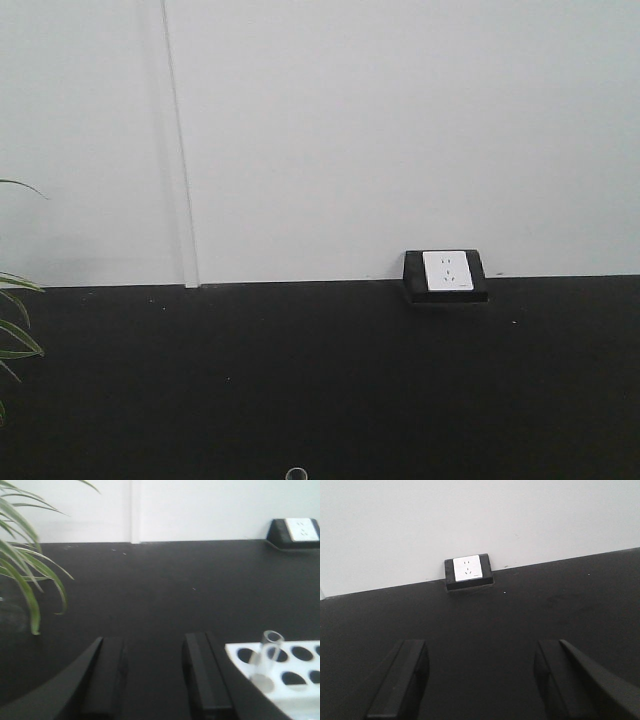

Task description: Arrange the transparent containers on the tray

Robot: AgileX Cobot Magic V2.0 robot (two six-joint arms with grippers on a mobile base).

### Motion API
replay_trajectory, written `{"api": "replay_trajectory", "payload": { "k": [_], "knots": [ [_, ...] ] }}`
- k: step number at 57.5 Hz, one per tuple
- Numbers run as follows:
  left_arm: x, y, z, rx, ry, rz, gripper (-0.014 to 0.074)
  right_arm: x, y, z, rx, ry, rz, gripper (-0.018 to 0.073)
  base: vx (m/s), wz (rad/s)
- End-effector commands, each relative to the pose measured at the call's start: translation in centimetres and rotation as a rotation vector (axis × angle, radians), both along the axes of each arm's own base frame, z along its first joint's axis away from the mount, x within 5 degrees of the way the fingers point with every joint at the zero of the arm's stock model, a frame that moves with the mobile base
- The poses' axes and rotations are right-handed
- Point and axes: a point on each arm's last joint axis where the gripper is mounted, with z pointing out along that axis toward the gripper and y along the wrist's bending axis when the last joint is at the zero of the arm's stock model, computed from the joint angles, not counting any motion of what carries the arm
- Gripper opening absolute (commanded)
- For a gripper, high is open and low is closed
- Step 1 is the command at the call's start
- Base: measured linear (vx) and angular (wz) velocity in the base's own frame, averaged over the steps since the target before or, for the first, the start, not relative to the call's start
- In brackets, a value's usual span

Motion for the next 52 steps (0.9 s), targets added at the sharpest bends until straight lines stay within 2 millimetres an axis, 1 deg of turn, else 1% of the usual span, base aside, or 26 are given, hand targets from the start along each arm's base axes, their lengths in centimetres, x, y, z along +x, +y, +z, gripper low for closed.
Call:
{"api": "replay_trajectory", "payload": {
  "k": [1,12,23,28,43,52],
  "knots": [
    [0.3,-0.7,1.6,-0.027,-0.106,-0.05,0.0408,0.2,0.0,1.7,-0.012,-0.102,0.002,0.0521,0.0,0.0],
    [0.7,-1.8,1.1,-0.024,-0.066,-0.137,0.0408,0.2,0.0,1.7,-0.012,-0.102,0.002,0.0521,0.0,0.0],
    [1.8,-3.1,0.2,-0.017,-0.019,-0.206,0.0408,0.2,0.0,1.7,-0.012,-0.101,0.002,0.0521,0.0,0.0],
    [2.4,-3.8,0.0,-0.022,-0.035,-0.241,0.0408,0.2,0.0,1.7,-0.012,-0.101,0.002,0.0521,0.0,0.0],
    [3.7,-5.3,-1.3,-0.004,0.007,-0.304,0.0408,0.1,0.0,1.5,-0.012,-0.074,0.0,0.0521,0.0,0.0],
    [4.4,-5.9,-1.9,-0.008,0.003,-0.319,0.0408,0.1,0.0,1.2,-0.011,-0.05,-0.001,0.0521,0.0,0.0]
  ]
}}
